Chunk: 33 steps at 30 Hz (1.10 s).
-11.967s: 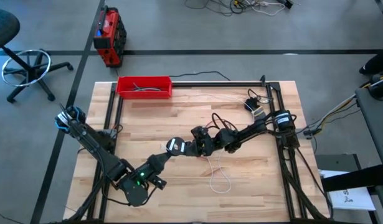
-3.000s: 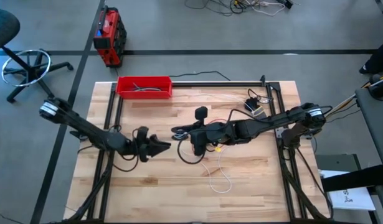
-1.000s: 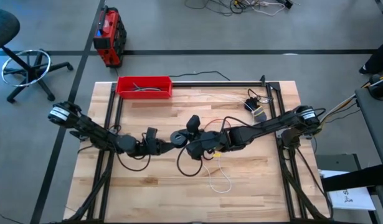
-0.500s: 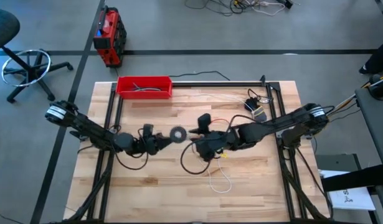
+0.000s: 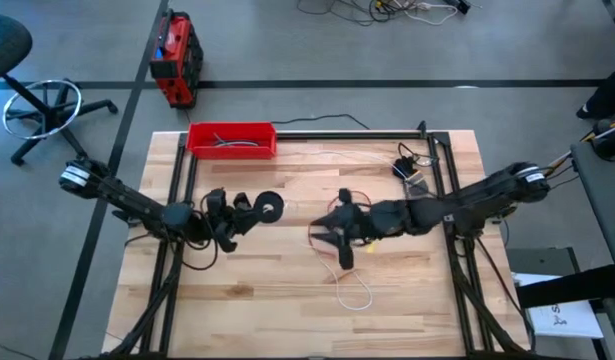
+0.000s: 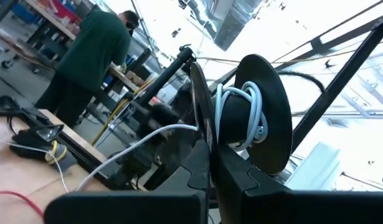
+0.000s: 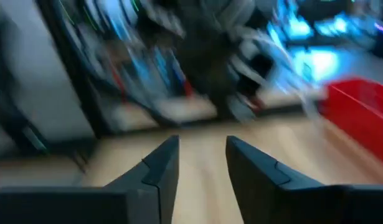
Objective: Coil cords
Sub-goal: Coil the white wire onto the black spool
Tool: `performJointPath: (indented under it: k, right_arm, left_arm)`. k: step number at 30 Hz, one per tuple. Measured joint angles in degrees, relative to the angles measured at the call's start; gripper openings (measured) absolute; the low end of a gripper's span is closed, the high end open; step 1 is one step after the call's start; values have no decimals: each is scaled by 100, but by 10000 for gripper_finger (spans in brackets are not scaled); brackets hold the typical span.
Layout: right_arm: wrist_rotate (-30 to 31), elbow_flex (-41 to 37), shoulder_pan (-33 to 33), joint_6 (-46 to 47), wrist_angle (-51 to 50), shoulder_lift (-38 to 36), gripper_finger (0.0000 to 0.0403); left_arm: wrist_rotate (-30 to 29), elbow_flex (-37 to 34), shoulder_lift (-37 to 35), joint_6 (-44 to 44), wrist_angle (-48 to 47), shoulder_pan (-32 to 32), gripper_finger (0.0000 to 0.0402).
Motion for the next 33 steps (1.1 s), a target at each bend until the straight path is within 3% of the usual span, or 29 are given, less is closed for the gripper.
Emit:
performJointPath:
  k: [5, 8, 14, 21, 33]
  right_arm:
    - [-387, -776, -4, 759, 3745, 916, 103]
    - [-394, -575, -65, 1114, 4702, 1465, 88]
    - [-374, 154, -258, 1059, 4592, 2139, 85]
    - [-184, 568, -463, 915, 4131, 2221, 83]
    - [-443, 714, -537, 1128, 3749, 2204, 29]
  left_arm:
    - [24, 18, -18, 211, -41, -18, 0]
    - [24, 18, 13, 267, -42, -20, 0]
    - [27, 18, 48, 345, -47, -81, 0]
    - [30, 14, 28, 520, 56, -294, 0]
    - [33, 9, 48, 728, 74, -334, 0]
